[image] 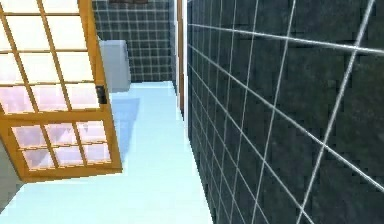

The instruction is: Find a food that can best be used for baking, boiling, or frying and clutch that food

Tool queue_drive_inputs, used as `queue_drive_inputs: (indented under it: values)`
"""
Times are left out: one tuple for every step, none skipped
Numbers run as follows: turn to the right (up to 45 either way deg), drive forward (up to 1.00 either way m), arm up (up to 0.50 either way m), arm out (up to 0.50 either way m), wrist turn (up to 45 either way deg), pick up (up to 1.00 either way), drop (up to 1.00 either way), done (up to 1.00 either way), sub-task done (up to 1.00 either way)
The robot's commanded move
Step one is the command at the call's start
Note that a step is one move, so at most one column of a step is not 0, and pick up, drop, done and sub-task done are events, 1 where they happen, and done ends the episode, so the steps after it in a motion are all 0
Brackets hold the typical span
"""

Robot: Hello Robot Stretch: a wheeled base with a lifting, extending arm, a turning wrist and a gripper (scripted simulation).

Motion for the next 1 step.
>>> queue_drive_inputs:
  values:
    - [-3.0,0.0,0.0,0.0,0.0,0.0,0.0,0.0,0.0]
